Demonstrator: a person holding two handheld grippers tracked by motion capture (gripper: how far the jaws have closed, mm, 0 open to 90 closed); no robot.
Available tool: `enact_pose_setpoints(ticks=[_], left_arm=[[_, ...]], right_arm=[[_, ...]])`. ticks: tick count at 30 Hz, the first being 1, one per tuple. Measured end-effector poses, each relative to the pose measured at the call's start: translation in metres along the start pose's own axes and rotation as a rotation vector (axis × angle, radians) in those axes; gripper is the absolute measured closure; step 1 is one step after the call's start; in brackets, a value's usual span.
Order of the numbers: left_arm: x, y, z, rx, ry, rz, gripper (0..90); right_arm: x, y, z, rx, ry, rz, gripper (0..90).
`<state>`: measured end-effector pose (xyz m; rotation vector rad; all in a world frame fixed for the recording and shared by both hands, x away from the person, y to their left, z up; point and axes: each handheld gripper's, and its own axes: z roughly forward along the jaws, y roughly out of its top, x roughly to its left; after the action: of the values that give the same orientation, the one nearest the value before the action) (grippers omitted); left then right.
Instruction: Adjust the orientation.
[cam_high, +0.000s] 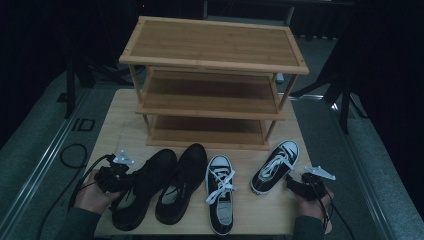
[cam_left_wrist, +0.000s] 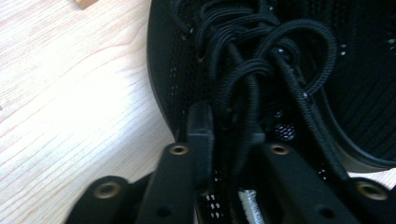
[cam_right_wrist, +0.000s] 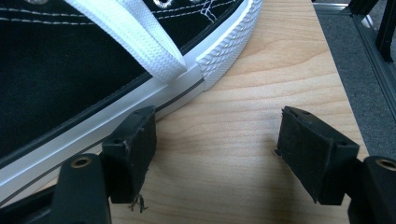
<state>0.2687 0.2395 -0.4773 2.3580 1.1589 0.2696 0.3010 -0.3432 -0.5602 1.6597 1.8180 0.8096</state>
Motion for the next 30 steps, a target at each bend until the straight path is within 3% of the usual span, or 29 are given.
enact_pose_setpoints(ticks=[13, 19, 22, 30], left_arm=[[0.007, -0.002, -0.003, -0.032, -0.023, -0.070, 86.6], [0.009, -0.001, -0.006, -0.051, -0.023, -0.082, 86.6], [0.010, 0.003, -0.007, -0.067, -0.005, -0.088, 86.6], [0.015, 0.015, -0.012, -0.112, -0.002, -0.101, 86.8]], right_arm=[[0.000, 0.000, 0.000, 0.000, 0.000, 0.000, 27.9], [0.000, 0.000, 0.000, 0.000, 0.000, 0.000, 27.9], [0.000, 0.000, 0.000, 0.000, 0.000, 0.000, 27.9], [0.000, 0.000, 0.000, 0.000, 0.000, 0.000, 27.9]])
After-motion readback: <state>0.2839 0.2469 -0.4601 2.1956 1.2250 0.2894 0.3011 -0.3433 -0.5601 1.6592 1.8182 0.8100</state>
